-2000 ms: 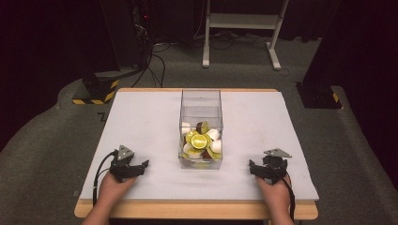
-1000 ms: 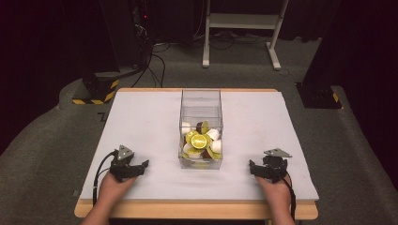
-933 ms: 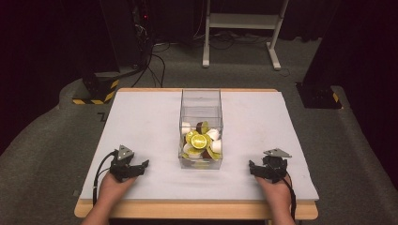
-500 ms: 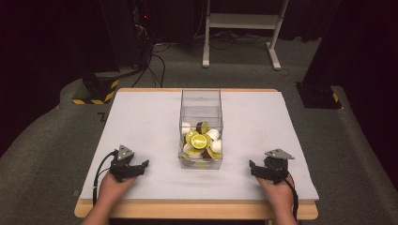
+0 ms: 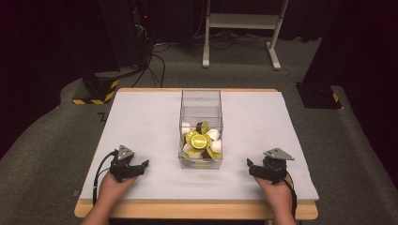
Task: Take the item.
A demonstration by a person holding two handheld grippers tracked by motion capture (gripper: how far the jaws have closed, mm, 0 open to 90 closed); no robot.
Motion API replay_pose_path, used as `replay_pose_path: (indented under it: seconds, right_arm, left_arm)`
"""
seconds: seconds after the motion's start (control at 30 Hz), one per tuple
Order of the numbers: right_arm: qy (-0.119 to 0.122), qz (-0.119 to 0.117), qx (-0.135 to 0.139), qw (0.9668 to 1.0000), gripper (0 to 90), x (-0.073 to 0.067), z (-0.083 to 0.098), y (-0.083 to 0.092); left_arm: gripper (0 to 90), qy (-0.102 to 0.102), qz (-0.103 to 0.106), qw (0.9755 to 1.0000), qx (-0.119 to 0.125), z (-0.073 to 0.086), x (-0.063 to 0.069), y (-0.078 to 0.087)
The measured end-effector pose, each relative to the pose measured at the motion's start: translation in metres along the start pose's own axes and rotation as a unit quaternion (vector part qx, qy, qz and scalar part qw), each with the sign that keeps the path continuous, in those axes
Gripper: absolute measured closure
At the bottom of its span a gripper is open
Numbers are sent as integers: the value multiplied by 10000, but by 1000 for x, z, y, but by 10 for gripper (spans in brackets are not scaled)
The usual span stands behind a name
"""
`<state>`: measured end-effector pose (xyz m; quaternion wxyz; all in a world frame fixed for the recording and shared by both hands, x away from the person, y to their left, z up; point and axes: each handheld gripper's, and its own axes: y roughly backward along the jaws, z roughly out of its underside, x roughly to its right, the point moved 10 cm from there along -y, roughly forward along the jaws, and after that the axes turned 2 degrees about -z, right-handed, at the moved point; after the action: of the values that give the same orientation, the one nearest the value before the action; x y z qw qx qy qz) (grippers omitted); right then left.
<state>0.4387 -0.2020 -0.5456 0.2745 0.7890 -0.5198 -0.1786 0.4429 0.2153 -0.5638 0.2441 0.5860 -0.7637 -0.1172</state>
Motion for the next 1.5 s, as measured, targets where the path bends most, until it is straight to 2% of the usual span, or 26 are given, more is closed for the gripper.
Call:
replay_pose_path:
  seconds: [0.5, 0.7, 0.8, 1.07, 1.3, 1.5]
  right_arm:
    - [148, -87, 183, 9997, 135, -12, -10, 7]
    - [121, -101, 285, 9995, 137, -15, -16, 14]
    - [188, -70, 430, 9989, 137, -14, -21, 18]
    - [181, -83, 620, 9979, 137, -13, -29, 26]
    - [153, -97, 685, 9975, 140, -9, -32, 32]
    - [197, -162, 663, 9975, 142, -11, -36, 38]
  left_arm:
    - [272, -5, 0, 10000, -10, 0, 0, 0]
    - [272, -4, -1, 10000, -8, 0, 0, 0]
    - [272, -5, 2, 10000, -4, 0, 0, 0]
    - [272, -3, 2, 10000, -4, 0, 0, 0]
    - [272, -4, 2, 10000, -4, 0, 0, 0]
    - [272, -5, 2, 10000, -4, 0, 0, 0]
